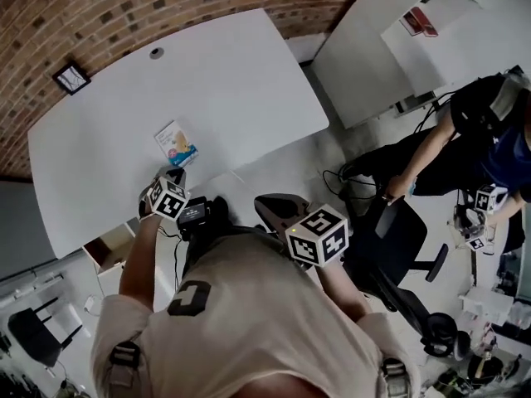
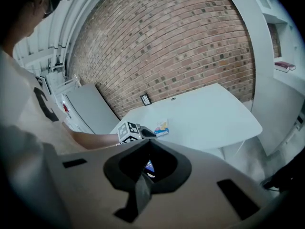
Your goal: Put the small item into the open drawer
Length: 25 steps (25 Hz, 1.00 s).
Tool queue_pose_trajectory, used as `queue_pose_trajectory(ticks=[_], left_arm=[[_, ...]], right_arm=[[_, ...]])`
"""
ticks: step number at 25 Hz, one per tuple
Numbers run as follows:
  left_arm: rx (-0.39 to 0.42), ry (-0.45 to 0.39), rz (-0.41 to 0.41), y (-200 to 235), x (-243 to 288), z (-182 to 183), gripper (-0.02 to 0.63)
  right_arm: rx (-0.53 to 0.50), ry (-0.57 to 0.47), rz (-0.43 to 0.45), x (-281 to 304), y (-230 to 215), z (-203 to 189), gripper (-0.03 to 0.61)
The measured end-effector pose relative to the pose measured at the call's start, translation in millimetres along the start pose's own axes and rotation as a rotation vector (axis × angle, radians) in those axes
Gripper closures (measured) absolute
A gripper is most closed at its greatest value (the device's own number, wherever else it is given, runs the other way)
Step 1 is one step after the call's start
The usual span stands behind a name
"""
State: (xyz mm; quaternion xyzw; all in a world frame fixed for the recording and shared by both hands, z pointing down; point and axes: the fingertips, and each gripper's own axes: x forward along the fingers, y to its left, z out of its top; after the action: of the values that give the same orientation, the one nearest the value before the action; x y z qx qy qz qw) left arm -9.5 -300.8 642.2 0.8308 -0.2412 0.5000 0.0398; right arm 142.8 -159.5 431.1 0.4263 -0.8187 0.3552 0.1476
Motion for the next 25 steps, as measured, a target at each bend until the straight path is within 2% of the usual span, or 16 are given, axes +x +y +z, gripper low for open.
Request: queue_pose_trajectory(ticks=[5, 8, 11, 14, 20, 25], left_arm=[[-0.13, -0.063, 0.064, -6, -35, 6, 0.607], [-0.19, -0.073, 0.1, -18, -56, -2, 0.607], [-0.183, -0.118, 0.149, -11, -72, 19, 0.607], [-0.229, -0.14, 0.178, -37, -93, 29, 0.607], [-0.314, -0.174, 0.235, -84, -135, 29, 0.607], [-0.352, -0.227, 0.264, -101, -169, 21, 0.609]], right_arm=[[0.071, -0.031, 0.008, -21, -3, -18, 0.577], [0.077, -0.015, 0.042, -25, 3, -28, 0.577], [0.052, -0.037, 0.057, -28, 2, -26, 0.577], [0.037, -0.011, 0.091, -50, 4, -40, 0.577], [0.021, 0.038, 0.178, -77, 15, -70, 0.577], [-0.039, 0.073, 0.231, -73, 35, -84, 0.577]])
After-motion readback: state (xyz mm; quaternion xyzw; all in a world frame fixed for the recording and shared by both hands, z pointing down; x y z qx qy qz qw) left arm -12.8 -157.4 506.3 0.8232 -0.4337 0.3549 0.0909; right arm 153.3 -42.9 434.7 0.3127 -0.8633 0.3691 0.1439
